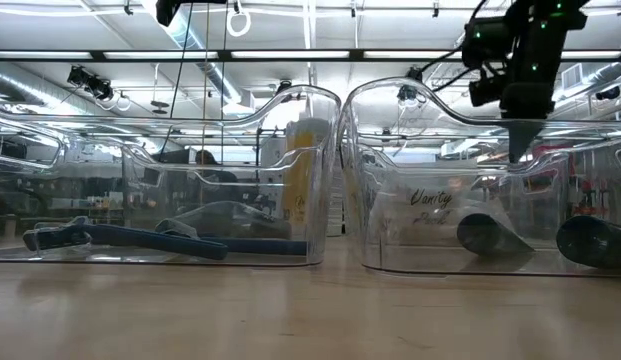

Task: Pick & Place Travel size toiletries
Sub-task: Put the black deodorant into the top left transparent bin

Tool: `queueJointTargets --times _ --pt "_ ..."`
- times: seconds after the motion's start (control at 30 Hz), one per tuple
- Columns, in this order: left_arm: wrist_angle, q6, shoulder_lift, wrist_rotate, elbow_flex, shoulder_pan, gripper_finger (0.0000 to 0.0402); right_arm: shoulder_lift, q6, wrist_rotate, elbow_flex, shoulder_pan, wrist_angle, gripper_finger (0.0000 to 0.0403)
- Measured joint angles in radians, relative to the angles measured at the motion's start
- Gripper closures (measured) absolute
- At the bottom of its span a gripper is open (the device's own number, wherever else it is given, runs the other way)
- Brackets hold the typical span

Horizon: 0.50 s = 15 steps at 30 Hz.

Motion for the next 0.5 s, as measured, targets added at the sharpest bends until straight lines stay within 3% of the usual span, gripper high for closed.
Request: queueJointTargets --times 0.2,0.5 --pt "0.000 0.000 0.000 0.000 0.000 0.000 0.0391 0.015 0.021 -0.003 -0.047 -0.045 0.064 0.0400" --pt "0.000 0.000 0.000 0.000 0.000 0.000 0.0393 0.084 -0.026 -0.108 -0.047 -0.071 0.065 0.0400"
